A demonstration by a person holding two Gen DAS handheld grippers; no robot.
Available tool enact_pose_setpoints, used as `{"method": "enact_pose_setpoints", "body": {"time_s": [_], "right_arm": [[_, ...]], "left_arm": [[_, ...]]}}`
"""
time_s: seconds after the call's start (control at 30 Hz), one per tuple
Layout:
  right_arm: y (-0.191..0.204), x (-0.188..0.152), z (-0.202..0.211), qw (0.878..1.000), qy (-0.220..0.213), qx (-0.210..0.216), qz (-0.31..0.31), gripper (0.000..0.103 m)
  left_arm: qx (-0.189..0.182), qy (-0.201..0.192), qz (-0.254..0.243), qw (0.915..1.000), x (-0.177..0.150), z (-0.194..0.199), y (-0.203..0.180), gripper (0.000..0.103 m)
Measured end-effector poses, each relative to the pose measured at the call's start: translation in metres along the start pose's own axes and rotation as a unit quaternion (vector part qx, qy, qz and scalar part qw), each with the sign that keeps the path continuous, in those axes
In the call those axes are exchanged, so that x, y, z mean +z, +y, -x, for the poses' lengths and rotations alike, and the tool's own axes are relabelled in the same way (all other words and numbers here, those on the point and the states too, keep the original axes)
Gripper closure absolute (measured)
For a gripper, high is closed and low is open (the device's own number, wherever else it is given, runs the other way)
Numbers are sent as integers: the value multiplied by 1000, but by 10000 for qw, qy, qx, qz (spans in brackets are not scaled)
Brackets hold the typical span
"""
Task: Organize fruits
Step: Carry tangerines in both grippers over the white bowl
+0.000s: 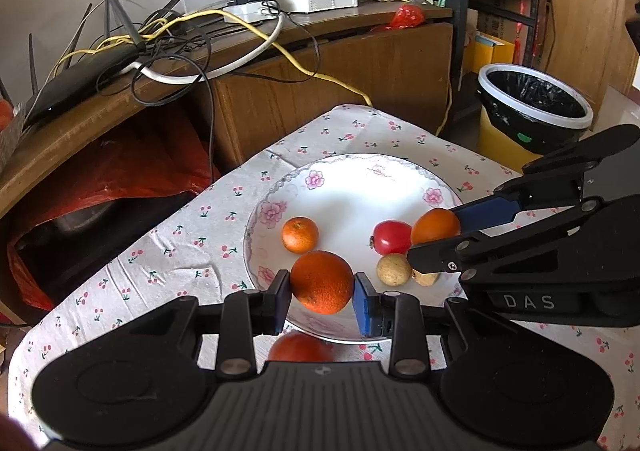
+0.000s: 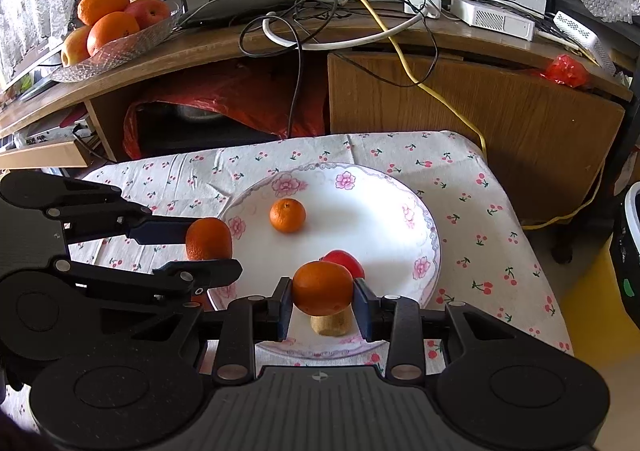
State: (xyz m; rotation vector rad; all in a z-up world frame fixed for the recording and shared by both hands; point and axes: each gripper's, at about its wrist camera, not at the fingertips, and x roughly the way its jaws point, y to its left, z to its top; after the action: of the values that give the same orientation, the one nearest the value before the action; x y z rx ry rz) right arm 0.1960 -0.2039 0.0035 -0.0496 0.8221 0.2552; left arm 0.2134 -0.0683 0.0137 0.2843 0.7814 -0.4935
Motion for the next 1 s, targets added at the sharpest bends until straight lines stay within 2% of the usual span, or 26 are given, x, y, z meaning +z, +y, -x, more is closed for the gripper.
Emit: {"method": "enact_pose_setpoints", "body": {"time_s": [1.0], "right_arm": [[-10, 11, -29, 10000, -27, -9, -59, 72]], "left_arm": [[-129, 173, 496, 9985, 4, -32, 17, 63]]}}
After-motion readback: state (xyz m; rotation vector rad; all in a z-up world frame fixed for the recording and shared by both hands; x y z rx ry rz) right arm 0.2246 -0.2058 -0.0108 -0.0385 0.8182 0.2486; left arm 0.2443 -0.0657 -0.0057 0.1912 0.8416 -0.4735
